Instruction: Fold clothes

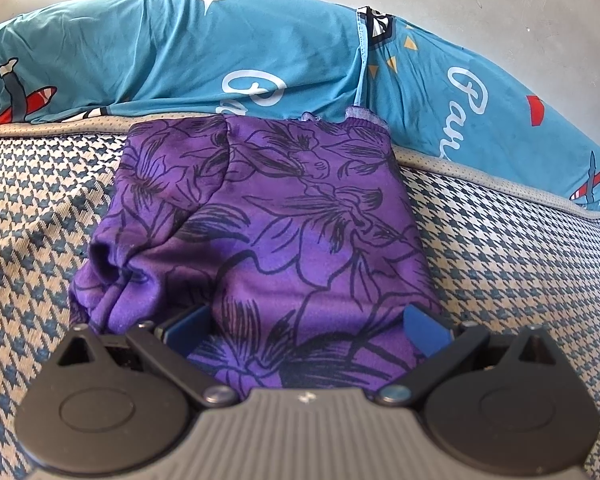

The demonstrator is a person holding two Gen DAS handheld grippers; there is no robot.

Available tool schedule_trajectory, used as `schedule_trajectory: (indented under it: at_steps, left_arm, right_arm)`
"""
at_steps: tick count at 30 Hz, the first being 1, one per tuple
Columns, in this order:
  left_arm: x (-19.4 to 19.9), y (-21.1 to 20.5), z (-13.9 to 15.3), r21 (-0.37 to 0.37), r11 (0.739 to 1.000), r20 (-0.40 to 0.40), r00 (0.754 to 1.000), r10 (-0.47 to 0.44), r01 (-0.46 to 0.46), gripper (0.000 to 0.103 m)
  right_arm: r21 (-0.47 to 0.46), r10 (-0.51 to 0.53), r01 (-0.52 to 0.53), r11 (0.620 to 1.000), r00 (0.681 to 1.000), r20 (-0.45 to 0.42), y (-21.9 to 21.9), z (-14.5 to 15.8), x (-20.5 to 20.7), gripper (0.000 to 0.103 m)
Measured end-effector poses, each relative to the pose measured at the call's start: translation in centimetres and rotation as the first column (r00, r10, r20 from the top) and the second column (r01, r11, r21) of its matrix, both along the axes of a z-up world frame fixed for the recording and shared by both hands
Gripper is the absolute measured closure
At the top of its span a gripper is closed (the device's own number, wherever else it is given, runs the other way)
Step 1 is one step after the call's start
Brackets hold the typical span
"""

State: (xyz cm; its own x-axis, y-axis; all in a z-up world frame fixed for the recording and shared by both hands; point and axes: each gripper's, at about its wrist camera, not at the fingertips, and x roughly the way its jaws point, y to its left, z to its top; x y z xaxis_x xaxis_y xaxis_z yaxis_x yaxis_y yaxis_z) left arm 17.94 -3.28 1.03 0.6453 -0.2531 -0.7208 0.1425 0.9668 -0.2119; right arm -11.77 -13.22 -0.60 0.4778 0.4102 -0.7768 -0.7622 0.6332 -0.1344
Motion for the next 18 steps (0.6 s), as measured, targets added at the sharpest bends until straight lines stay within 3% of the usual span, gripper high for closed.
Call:
schedule_trajectory:
  at_steps: [7,10,18]
  left_arm:
    - [-0.5,0.1,0.5,-0.047,0.998,0.001,1.000,-0.030,0.030,0.000]
    - [-1.6,-1.1,0.6,-0.006,0.993,0.009,0.993,-0.114,0.114,0.000]
    - [-5.1,-2.4,-1.6,0.164,0.955,-0.029,0.969,-0.247,0.248,0.000]
  right_arm:
    - [0.022,0.106,-0.105,0.994,0.989,-0.105,0.6,-1.0,-1.4,0.101]
    - [0.009,0.105,-0.105,0.994,0.990,-0.089,1.0,-1.3,-1.8,0.100]
    - [0.075,-0.082,0.085,0.994,0.995,-0.048,-1.6,1.5,1.1,0.100]
